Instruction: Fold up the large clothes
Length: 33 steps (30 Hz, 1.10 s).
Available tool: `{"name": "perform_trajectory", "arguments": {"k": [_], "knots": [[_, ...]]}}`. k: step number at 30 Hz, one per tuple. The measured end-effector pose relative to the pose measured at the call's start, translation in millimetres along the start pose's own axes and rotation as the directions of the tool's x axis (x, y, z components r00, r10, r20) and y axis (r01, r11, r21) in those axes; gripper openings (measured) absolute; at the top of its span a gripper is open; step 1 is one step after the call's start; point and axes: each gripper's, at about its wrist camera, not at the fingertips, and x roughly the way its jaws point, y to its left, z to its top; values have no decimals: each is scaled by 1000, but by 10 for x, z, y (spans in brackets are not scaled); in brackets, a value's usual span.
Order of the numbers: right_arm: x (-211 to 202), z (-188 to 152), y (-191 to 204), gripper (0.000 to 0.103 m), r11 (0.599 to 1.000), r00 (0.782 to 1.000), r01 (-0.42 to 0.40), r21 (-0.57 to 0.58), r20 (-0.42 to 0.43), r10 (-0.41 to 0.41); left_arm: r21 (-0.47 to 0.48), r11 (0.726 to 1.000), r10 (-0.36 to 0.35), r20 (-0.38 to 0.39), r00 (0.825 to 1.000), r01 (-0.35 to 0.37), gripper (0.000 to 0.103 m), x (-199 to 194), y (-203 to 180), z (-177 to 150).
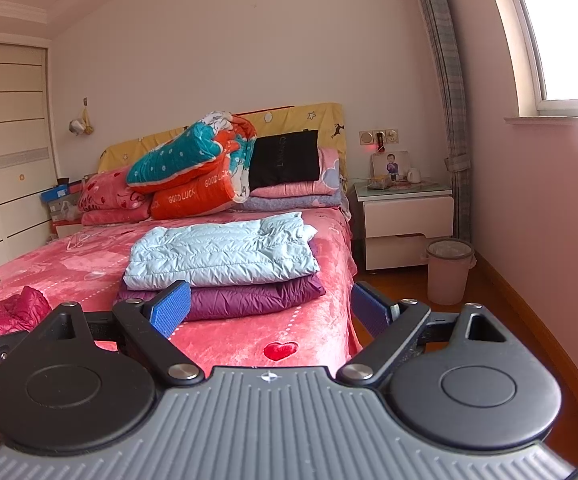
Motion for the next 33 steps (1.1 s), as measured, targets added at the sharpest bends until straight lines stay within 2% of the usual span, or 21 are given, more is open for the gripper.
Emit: {"name": "perform_trajectory", "arguments": {"k": [33], "knots": [[71, -3, -65, 103, 1000, 999, -8, -18, -32, 7, -2, 1000, 1, -44, 999, -1, 102, 166, -74, -95]]}}
